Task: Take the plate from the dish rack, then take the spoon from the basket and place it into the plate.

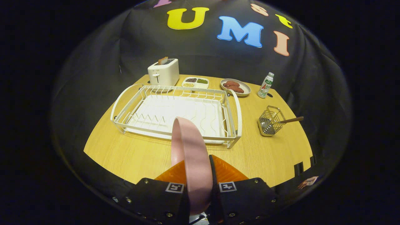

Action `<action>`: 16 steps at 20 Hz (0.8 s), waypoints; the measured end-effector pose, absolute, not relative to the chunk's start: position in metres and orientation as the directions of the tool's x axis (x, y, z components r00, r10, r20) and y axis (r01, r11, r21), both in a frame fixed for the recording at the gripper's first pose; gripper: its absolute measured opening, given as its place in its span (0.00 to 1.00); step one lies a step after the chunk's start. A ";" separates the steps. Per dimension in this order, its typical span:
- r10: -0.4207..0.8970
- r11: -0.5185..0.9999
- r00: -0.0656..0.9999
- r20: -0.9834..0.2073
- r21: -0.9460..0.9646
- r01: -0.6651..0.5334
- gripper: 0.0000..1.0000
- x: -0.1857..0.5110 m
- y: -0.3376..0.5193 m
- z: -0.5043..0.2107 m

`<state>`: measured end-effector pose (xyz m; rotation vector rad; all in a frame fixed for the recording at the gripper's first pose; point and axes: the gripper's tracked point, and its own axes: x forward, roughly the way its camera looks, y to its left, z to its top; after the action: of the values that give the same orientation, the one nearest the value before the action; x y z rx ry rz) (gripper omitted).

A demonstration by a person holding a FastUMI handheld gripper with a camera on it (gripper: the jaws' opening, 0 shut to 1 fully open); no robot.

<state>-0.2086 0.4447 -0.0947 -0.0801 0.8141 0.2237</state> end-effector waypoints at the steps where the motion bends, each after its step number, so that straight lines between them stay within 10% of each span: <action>1: 0.181 0.974 0.657 -0.732 0.038 -0.225 0.26 -0.211 0.445 -0.102; 16: 0.533 0.803 0.491 -0.689 0.595 -0.037 0.27 -0.211 0.500 -0.165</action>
<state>-0.2112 0.5003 -0.1648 0.5575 1.0082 0.3684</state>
